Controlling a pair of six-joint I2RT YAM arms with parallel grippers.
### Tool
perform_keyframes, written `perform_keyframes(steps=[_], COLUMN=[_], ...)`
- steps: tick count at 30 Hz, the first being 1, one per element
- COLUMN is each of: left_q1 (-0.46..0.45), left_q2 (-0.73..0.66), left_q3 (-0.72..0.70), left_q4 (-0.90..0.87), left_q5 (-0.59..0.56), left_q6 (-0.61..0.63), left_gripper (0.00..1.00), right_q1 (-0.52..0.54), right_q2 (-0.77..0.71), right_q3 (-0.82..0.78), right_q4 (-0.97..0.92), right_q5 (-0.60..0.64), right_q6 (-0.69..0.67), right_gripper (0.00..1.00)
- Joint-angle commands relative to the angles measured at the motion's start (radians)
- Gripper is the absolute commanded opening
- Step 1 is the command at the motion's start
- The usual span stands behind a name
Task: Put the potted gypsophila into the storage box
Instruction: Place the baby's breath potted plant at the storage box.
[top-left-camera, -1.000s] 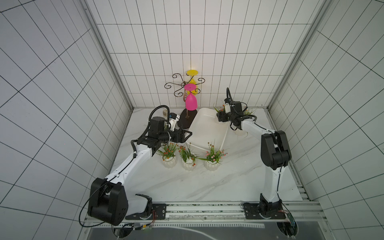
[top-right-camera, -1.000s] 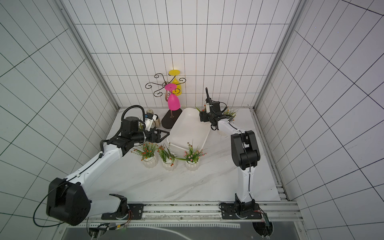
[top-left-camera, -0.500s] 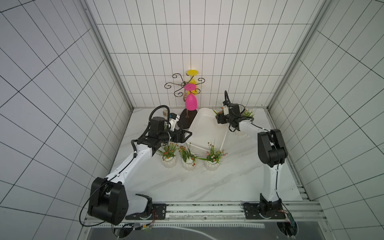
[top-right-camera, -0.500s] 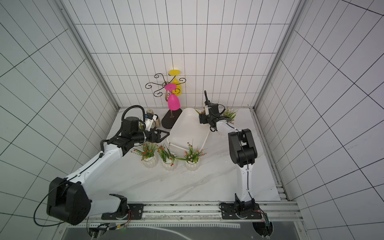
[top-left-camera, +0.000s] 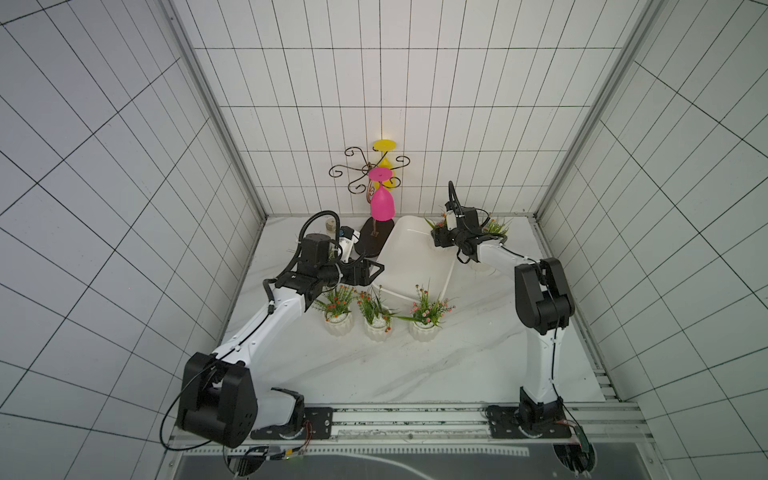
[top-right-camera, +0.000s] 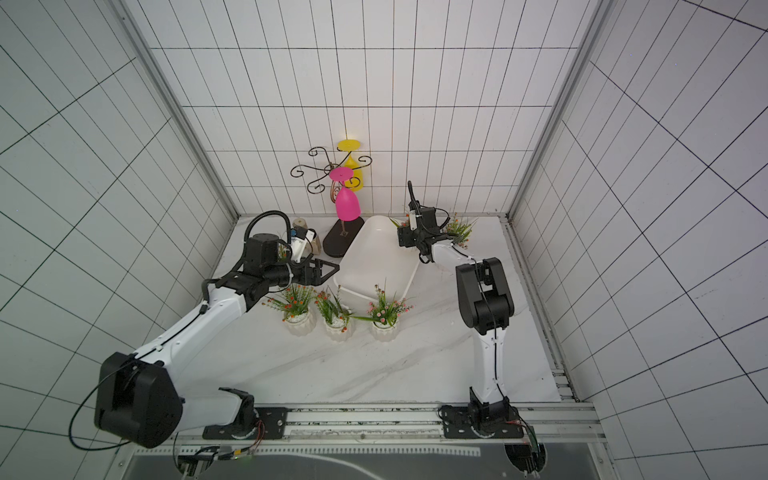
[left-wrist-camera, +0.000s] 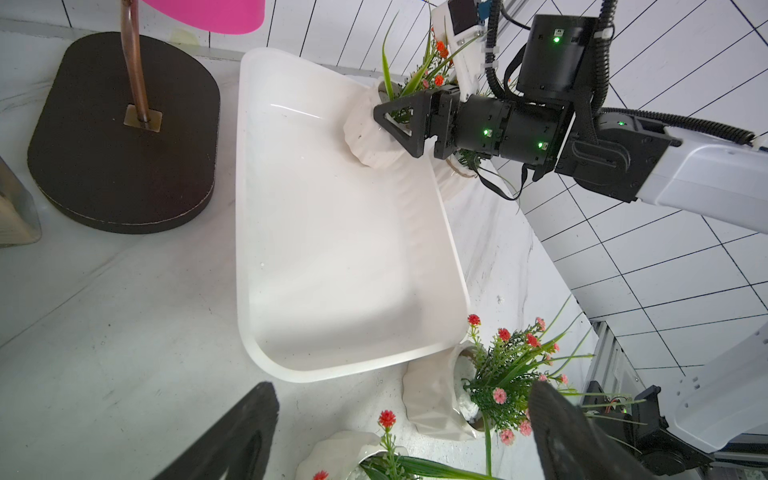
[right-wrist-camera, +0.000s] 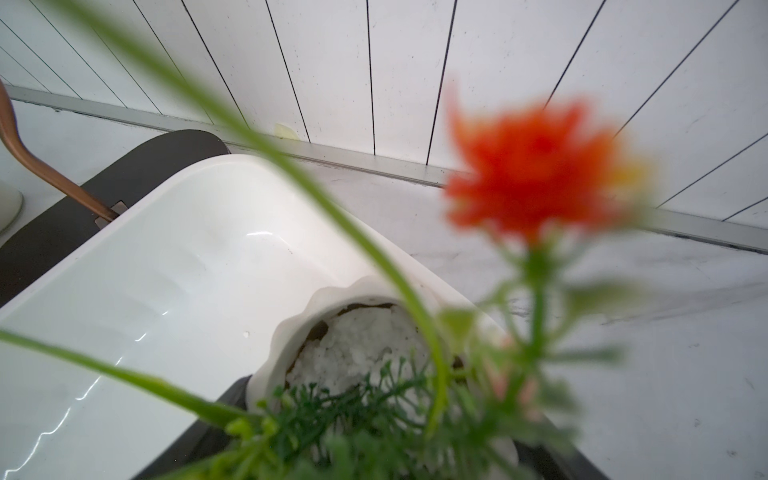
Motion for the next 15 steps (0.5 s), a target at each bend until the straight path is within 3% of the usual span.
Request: perform_keyframes(steps=[1, 15], left_q1=[0.004, 0.005], left_q2=[0.006, 0.007], left_q3=[-0.003, -0.006], left_q4=[0.008, 0.009], left_q5=[-0.004, -0.009], left_q6=[-0.005, -0.003], left_gripper=[0.94, 0.94], right_q1=[0.010, 0.007], right_q2=[0.000, 0.069], right_q3=[-0.015, 0.049], right_q4=[0.082, 0.073], right_q5=[0.012, 0.021], right_q6=[-0.020, -0.032], right_gripper=[0.69, 0.71])
